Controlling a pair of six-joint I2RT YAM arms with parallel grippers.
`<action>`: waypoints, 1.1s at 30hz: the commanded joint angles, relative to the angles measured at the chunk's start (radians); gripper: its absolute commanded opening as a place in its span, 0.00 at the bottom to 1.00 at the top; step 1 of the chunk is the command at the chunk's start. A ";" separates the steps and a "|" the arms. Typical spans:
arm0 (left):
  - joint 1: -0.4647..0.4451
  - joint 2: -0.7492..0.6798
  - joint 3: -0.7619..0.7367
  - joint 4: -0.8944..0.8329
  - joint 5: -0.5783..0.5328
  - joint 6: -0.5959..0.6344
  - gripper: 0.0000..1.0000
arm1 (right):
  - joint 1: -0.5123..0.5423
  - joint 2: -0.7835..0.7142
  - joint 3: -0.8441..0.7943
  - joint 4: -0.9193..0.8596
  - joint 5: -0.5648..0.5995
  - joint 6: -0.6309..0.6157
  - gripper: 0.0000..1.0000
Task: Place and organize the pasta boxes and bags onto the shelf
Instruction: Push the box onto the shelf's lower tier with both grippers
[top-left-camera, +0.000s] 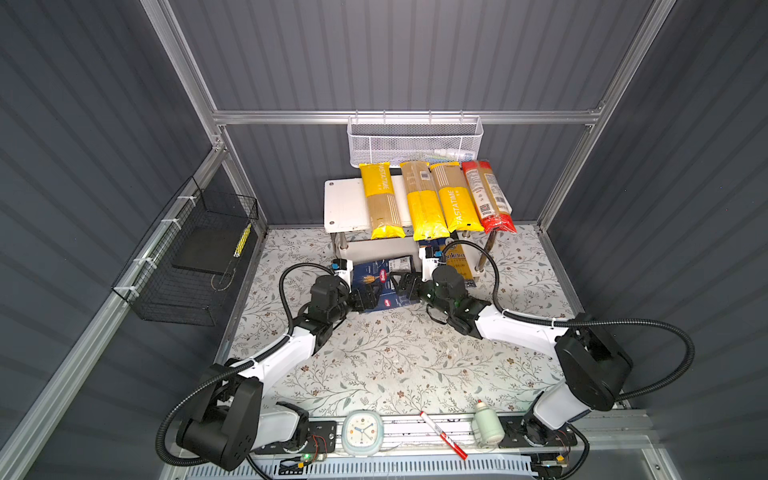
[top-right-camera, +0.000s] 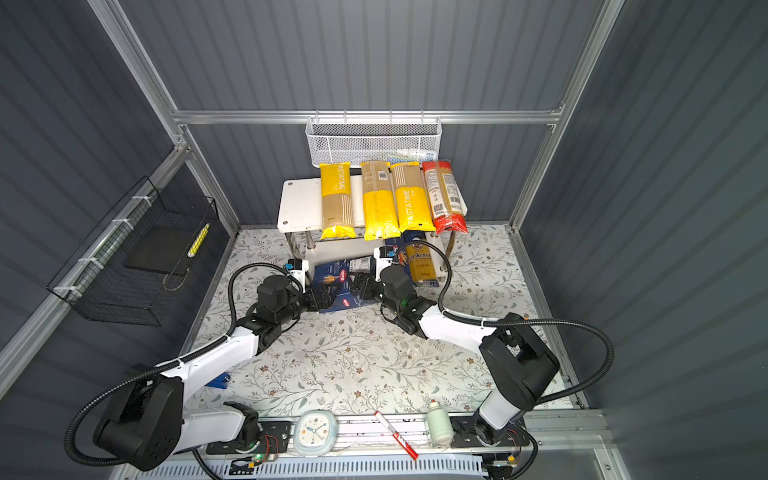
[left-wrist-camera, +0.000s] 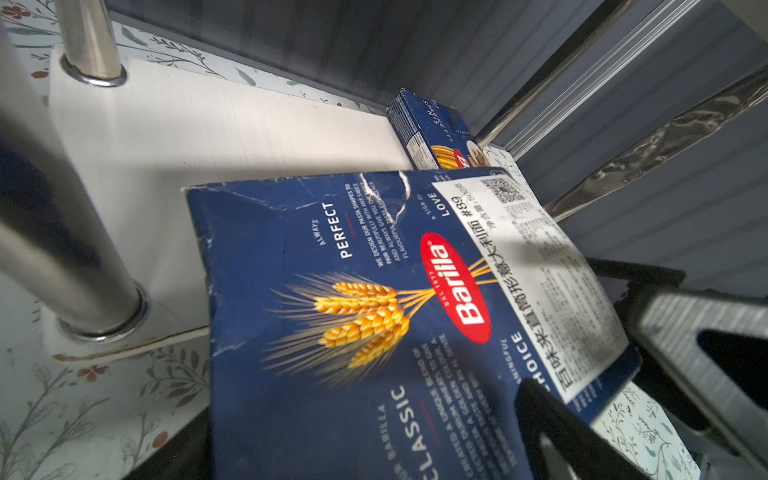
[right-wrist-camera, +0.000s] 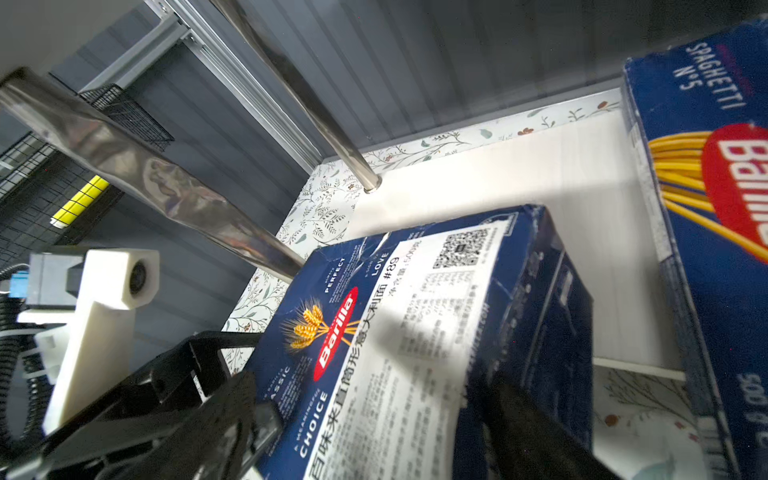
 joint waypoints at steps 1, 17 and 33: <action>-0.045 0.016 0.097 0.226 0.153 0.037 0.99 | 0.034 0.018 0.029 0.100 -0.194 0.031 0.87; -0.046 0.126 0.173 0.198 0.131 0.069 0.99 | -0.030 0.073 0.060 0.112 -0.225 0.024 0.88; -0.045 0.184 0.225 0.080 -0.046 0.105 0.99 | -0.081 0.138 0.158 0.080 -0.278 0.012 0.88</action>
